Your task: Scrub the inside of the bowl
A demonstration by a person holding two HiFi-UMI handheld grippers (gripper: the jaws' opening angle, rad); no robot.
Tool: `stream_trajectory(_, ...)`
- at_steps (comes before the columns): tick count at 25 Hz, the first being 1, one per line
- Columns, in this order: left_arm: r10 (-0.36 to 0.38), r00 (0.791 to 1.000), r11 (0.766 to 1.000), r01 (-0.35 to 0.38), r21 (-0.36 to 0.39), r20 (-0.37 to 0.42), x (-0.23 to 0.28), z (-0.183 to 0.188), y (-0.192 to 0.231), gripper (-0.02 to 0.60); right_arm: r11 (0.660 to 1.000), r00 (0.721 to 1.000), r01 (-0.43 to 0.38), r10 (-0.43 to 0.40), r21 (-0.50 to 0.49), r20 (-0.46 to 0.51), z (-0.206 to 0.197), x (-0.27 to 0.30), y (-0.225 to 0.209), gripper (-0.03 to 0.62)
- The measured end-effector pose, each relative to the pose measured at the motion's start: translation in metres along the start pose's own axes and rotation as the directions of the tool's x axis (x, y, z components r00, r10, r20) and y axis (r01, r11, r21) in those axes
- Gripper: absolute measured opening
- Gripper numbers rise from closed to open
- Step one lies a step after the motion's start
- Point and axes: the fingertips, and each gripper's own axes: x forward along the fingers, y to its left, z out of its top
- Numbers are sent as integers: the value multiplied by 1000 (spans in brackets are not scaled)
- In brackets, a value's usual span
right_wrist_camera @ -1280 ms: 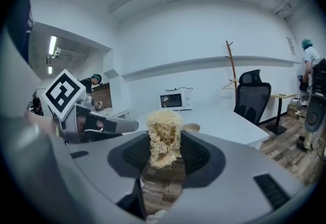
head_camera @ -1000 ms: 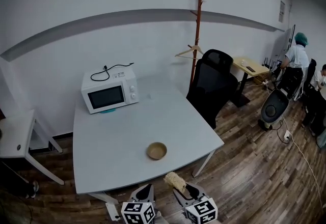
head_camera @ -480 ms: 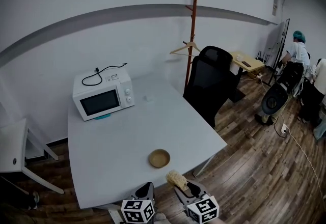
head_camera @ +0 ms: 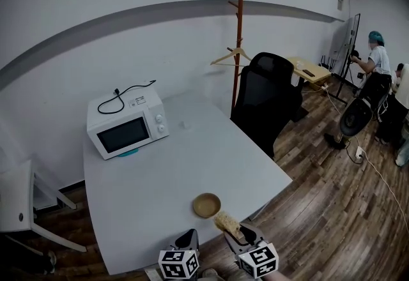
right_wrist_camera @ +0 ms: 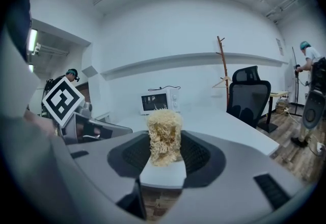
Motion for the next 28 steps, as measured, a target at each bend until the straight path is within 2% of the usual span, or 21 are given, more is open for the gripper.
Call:
stream_trajectory(5,15,1000,1000,-16,-12,-14,12,1,12,18,1000,1000,-2,2,3,-3,0,15,-9,172)
stream_trajectory(11,43,999,999,-44,-32,-26,35,6,24,18,999,999,-43,42,-31,-27,5,43,-28,172)
stream_trajectory(20,110,993,989,-113,-93,-39,75,10,43,20,982,984,-168,162,-85,-74,17,91,-55,172)
stream_trajectory(28,172,982,972,-181,-146,-77,95,2,60,20,957,957,-273,259,-101,-134,15,129,-62,172)
